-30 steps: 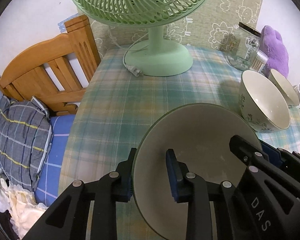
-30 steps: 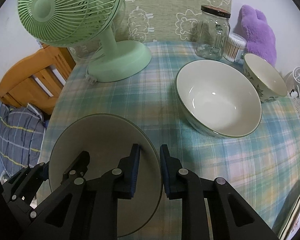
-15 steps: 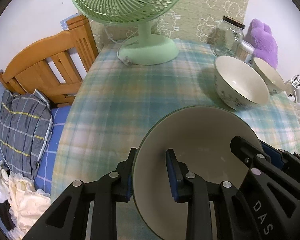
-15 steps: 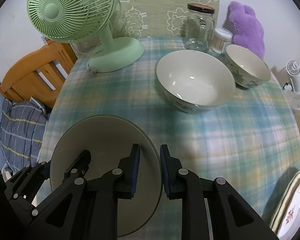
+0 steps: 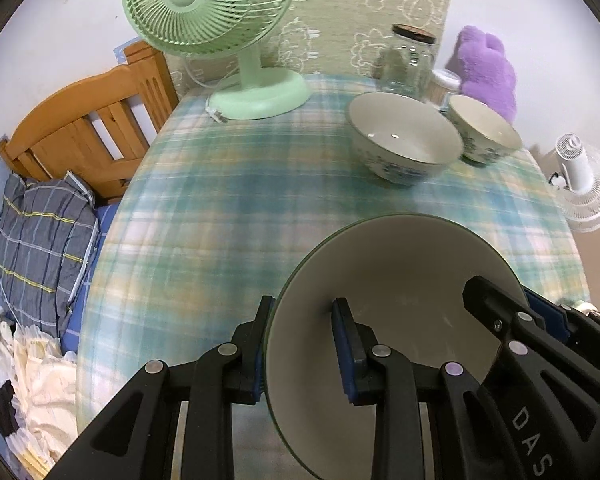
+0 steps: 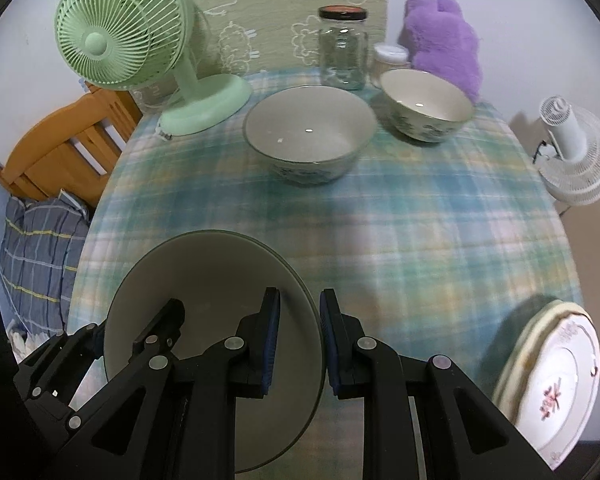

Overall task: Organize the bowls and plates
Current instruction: 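Lift the large bowl with the left gripper toward the plate stack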

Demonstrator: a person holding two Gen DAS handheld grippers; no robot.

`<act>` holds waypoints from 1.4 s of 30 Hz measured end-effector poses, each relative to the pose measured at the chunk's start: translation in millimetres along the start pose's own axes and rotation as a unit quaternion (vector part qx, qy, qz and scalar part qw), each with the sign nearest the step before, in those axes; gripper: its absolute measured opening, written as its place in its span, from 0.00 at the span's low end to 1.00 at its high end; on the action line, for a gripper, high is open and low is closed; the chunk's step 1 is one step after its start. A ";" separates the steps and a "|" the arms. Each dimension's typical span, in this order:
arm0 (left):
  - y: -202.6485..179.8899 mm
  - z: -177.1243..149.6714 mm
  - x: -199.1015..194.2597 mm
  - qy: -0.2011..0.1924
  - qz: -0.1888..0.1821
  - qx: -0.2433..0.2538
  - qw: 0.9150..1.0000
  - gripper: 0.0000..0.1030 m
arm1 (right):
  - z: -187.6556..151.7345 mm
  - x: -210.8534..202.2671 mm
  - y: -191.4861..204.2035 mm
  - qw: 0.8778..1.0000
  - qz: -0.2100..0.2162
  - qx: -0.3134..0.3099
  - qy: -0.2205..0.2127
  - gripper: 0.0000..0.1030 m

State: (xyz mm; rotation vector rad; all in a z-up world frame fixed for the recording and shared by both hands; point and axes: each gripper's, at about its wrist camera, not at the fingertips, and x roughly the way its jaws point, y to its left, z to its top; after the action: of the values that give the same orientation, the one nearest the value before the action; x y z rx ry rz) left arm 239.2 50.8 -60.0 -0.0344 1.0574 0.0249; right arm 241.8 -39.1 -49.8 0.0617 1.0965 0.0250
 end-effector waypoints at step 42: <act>-73.4 -90.1 -1.6 0.064 -0.008 0.006 0.998 0.26 | -91.3 -18.6 -94.1 0.999 -0.003 0.021 0.040 0.23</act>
State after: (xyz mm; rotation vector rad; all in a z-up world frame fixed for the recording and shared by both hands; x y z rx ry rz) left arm 162.6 -26.2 -101.6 -0.0326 1.1857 0.0021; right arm 151.1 -130.5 -80.8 0.0960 1.1777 -0.0011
